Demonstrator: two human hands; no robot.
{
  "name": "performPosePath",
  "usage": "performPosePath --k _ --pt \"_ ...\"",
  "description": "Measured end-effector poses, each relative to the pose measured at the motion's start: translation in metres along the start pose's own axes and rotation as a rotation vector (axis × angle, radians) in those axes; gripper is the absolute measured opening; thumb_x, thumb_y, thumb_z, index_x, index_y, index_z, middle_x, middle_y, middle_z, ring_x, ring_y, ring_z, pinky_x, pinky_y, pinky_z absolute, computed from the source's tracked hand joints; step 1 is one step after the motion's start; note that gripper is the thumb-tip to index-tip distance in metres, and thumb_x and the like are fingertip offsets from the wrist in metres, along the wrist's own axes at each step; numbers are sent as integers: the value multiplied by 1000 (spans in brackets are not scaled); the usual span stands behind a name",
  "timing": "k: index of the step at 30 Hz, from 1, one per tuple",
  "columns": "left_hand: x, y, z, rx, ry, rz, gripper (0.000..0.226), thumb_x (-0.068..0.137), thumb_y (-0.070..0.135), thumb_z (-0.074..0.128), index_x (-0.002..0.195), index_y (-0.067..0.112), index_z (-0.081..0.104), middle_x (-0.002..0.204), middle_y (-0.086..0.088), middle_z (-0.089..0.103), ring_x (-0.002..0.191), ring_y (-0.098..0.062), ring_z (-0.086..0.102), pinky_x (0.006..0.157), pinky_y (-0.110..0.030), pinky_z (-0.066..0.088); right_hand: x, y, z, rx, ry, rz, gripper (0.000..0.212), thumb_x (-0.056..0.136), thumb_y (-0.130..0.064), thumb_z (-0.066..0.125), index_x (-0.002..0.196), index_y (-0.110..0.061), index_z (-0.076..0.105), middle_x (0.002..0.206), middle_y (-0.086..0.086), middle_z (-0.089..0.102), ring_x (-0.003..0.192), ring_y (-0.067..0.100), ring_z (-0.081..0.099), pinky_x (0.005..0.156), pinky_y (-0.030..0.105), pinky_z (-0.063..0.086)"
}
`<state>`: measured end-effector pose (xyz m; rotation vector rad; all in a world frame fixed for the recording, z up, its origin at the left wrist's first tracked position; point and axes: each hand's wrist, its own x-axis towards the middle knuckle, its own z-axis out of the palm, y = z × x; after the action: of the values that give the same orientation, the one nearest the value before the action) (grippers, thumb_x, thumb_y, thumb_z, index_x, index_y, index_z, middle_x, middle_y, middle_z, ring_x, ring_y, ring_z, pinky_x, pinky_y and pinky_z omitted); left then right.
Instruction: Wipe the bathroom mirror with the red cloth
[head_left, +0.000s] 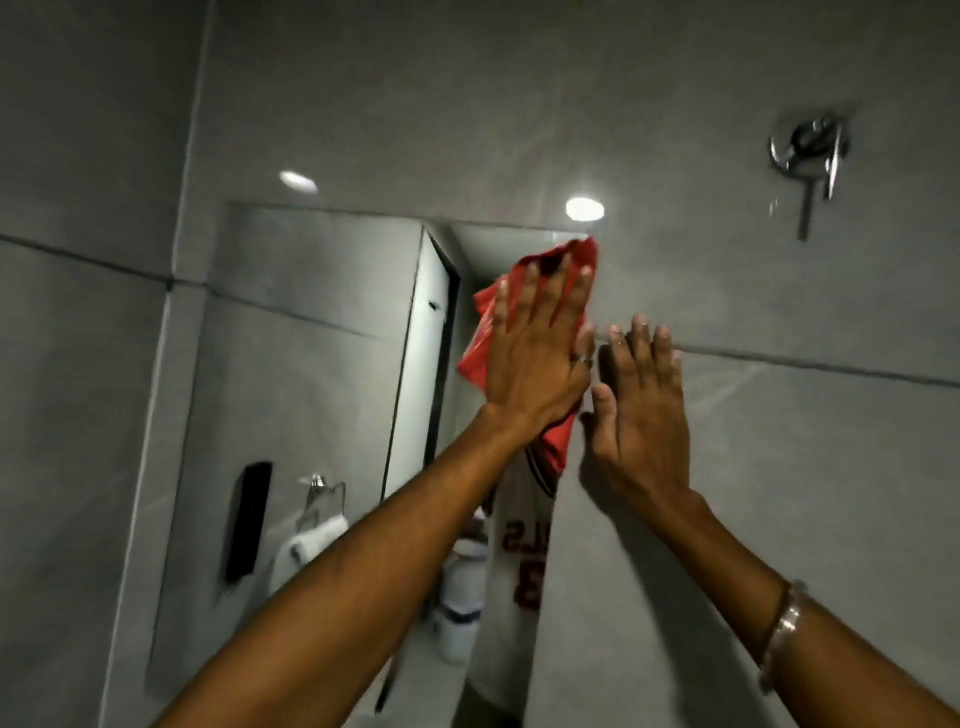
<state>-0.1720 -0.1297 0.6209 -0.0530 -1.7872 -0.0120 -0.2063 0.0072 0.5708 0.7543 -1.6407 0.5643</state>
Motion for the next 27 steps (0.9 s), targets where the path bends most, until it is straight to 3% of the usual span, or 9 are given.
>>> performPosePath --k 3,7,11,18,23,27 --pt "55 -12 -16 59 -14 56 69 109 44 29 166 23 -1 175 -3 -9 161 -25 -13 130 -54 -4 52 -19 1 61 51 35 65 105 -41 23 164 -14 23 174 7 10 162 21 -1 132 46 5" --pt "55 -42 -15 88 -48 130 74 105 47 34 166 25 -3 176 0 -7 161 -23 -15 130 -53 -4 85 -38 11 81 100 -34 66 104 -45 21 164 -17 20 173 4 7 162 20 -2 132 43 2" --pt "54 -101 -32 62 -19 72 73 107 49 32 165 28 -6 175 3 -12 160 -20 -20 129 -49 -14 101 -74 31 91 65 -133 65 104 -48 20 164 -24 14 174 -1 0 162 14 -9 132 40 -3" --pt "34 -240 -80 109 -2 -46 71 106 48 33 165 33 -4 175 6 -10 158 -15 -22 125 -41 -20 123 -157 89 10 -31 -294 71 101 -55 14 165 -22 15 173 5 -3 161 24 -8 131 48 -2" --pt "29 -327 -115 99 21 -193 64 109 39 31 166 31 3 175 6 -5 160 -19 -15 131 -53 -3 143 -210 124 15 28 -418 71 103 -60 9 164 -24 17 174 5 4 161 23 -5 131 47 0" --pt "21 -349 -122 56 34 -279 61 112 39 26 166 24 1 175 2 -8 160 -22 -15 131 -50 -7 144 -229 143 70 60 -430 72 103 -61 6 164 -24 17 174 6 6 161 23 -4 131 48 2"
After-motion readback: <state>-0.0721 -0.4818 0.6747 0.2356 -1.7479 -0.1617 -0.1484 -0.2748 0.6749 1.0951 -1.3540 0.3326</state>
